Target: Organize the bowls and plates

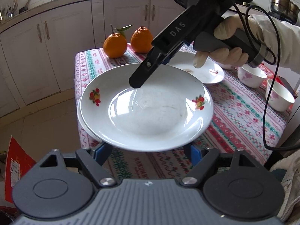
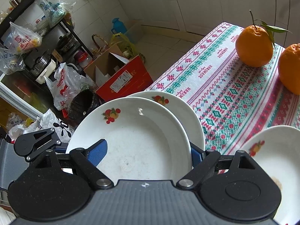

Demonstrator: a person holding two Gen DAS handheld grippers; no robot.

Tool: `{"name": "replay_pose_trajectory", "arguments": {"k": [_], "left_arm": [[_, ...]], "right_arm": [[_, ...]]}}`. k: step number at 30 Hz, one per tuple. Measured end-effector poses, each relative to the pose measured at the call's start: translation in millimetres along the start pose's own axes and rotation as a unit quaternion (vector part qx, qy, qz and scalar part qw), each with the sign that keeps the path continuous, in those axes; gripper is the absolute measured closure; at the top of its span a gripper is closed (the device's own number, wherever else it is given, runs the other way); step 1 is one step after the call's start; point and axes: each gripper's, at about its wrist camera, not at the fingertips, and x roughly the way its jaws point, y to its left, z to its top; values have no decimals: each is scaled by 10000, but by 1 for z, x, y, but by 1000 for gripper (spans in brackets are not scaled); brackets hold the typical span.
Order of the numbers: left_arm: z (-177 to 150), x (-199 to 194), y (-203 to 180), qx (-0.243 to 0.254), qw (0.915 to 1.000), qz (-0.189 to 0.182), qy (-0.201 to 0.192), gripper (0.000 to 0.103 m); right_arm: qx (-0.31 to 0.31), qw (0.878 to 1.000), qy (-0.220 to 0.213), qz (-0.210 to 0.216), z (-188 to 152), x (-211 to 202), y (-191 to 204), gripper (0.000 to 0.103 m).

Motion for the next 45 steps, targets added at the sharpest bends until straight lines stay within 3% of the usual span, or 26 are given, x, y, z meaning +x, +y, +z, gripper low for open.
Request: {"name": "replay_pose_trajectory", "arguments": {"k": [13, 34, 45], "left_arm": [[1, 6, 13, 15, 9999, 121, 43, 20], [-3, 8, 20, -140, 9998, 98, -53, 18], [-3, 9, 16, -240, 9995, 185, -61, 18]], "right_arm": [[196, 9998, 86, -24, 2, 14, -12, 11], [333, 9994, -50, -91, -11, -10, -8, 11], [271, 9984, -89, -487, -19, -15, 3, 11]]}}
